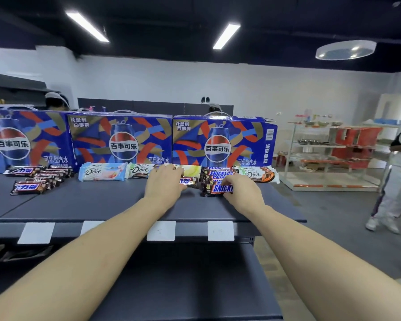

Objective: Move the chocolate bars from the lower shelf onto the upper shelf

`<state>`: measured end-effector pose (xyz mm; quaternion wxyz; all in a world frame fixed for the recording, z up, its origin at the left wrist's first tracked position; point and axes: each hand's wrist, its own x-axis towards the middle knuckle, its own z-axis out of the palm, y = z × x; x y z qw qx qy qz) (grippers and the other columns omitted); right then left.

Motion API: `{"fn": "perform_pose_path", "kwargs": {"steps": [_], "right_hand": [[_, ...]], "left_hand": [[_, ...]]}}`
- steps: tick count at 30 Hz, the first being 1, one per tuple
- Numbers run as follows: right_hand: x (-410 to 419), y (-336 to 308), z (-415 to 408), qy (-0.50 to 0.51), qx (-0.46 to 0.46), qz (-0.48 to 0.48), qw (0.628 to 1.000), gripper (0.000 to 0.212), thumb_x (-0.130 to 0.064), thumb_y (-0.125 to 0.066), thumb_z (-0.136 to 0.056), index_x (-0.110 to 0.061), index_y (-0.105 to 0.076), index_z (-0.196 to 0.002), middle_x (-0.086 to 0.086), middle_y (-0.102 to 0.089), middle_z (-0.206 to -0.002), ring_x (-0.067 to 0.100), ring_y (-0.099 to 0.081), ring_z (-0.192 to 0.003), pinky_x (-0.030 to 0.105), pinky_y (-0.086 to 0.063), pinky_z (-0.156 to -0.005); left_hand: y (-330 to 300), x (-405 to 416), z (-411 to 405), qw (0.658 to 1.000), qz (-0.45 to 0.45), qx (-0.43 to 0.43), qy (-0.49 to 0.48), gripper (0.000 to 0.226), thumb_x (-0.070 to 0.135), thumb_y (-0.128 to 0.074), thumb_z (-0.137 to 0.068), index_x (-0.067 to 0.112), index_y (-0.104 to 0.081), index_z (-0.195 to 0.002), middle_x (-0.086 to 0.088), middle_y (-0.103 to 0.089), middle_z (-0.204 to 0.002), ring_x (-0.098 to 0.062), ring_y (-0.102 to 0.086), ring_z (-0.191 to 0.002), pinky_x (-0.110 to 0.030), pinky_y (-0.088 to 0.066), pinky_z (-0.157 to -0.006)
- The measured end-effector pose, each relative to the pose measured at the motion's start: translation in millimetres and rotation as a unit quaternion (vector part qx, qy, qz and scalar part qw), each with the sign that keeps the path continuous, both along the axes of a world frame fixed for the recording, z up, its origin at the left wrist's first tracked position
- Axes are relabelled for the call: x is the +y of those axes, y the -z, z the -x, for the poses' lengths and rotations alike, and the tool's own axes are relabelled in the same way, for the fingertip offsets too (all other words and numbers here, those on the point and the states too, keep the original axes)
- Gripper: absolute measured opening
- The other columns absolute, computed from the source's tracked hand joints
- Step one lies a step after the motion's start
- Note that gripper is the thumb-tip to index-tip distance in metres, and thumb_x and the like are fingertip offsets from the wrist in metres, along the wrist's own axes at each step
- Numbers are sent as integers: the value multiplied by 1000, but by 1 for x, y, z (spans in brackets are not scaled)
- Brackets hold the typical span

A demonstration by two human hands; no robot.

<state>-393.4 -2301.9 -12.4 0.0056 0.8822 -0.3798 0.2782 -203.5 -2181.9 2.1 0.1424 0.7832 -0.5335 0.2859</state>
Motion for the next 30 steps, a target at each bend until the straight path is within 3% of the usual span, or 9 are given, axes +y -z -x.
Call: {"fn": "perform_pose_path", "kwargs": {"steps": [9, 15, 19, 22, 30], "right_hand": [[0, -2, -9, -4, 15, 37, 999, 47, -30, -71, -79, -22, -57, -124, -1, -60, -120, 22, -50, -111, 34, -44, -90], [29, -1, -35, -63, -30, 54, 996, 35, -21, -63, -82, -18, -60, -117, -1, -60, -117, 23, -50, -113, 32, -43, -88], [58, -3, -66, -115, -28, 37, 992, 38, -21, -60, -88, -17, -57, -125, 2, -57, -125, 23, -49, -116, 35, -43, -91], [78, -3, -91, -145, -25, 7, 989, 37, -21, -57, -91, -19, -55, -128, 2, -56, -129, 24, -53, -116, 37, -46, -89], [132, 3, -162, -142, -15, -24, 989, 33, -22, -49, -94, -20, -56, -126, 1, -59, -127, 23, -57, -111, 36, -51, -85]], "left_hand": [[2, 4, -11, 1000, -13, 2, -16, 46, 53, -59, -89, 22, -58, -123, -1, -60, -113, -21, -54, -108, -33, -43, -89], [1, 23, -15, 999, -13, 9, -33, 43, 50, -59, -90, 23, -58, -123, -1, -59, -113, -22, -53, -108, -34, -42, -88], [-2, 52, -23, 999, -7, 13, -51, 42, 48, -58, -91, 23, -57, -124, 0, -61, -116, -23, -54, -110, -35, -41, -88], [-4, 83, -38, 996, -3, 8, -88, 38, 53, -55, -90, 25, -60, -115, 1, -66, -107, -22, -58, -101, -35, -43, -82], [-7, 184, -93, 980, -1, 117, -161, 41, 51, -68, -82, 24, -66, -112, -2, -68, -104, -22, -58, -100, -33, -45, -76]]}}
